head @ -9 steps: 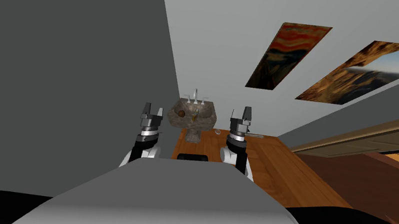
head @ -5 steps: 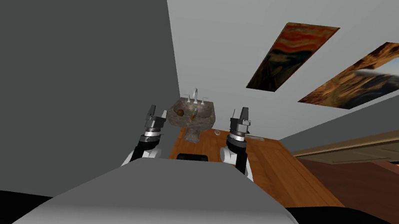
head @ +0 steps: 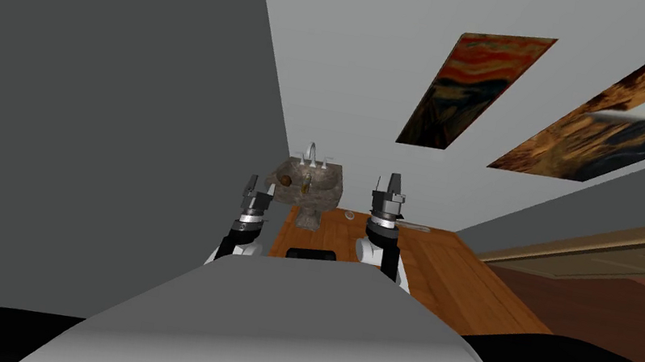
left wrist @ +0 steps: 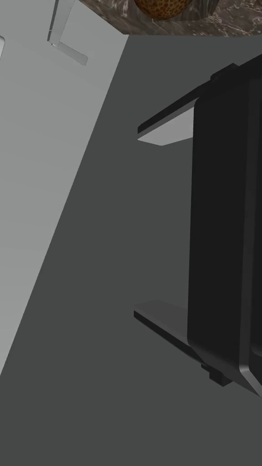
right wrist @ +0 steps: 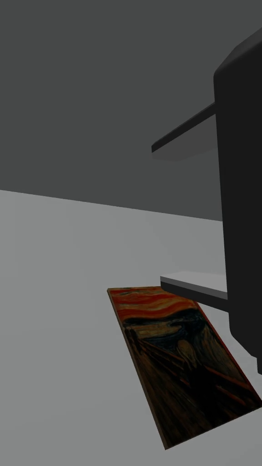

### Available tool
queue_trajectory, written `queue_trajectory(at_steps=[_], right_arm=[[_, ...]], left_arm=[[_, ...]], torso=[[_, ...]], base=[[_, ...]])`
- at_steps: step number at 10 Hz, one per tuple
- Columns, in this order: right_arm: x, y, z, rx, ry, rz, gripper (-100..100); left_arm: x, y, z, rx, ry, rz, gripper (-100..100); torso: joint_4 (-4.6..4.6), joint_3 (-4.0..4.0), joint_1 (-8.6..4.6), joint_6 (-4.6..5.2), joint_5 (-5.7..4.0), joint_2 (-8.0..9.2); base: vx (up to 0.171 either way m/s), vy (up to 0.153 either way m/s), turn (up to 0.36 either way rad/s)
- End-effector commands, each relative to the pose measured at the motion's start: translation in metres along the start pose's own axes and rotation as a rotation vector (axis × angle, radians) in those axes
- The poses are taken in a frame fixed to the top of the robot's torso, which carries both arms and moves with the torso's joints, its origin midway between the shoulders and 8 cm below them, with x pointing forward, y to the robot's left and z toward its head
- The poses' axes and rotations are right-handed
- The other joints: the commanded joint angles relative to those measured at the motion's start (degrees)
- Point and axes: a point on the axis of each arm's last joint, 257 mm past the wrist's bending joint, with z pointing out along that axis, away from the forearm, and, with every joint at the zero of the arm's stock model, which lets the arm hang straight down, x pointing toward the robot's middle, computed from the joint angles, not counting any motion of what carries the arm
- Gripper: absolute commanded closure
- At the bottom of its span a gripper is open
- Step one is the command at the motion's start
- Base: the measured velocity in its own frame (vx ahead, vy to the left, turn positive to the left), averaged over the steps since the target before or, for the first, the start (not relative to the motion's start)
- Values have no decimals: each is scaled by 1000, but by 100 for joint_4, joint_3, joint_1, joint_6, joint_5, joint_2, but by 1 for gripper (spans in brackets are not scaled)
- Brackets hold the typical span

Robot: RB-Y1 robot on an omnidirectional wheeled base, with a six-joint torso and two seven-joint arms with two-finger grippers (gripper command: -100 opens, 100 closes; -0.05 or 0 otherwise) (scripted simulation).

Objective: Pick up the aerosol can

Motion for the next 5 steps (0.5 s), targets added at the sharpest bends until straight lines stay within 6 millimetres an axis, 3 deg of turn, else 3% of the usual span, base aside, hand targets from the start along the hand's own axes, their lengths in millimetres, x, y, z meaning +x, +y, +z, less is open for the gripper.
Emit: queue_trajectory(at_steps=[1,5], right_arm=[[0,0,0,0,0,0,0],[0,0,0,0,0,0,0]], left_arm=[[0,12,-2,-33,-6,-52,-100],[-3,40,-13,-117,-42,-192,-100]], torso=[[0,0,0,0,0,0],[0,1,-14,0,-3,3]], base=[[5,-145,105],[-5,-165,100]])
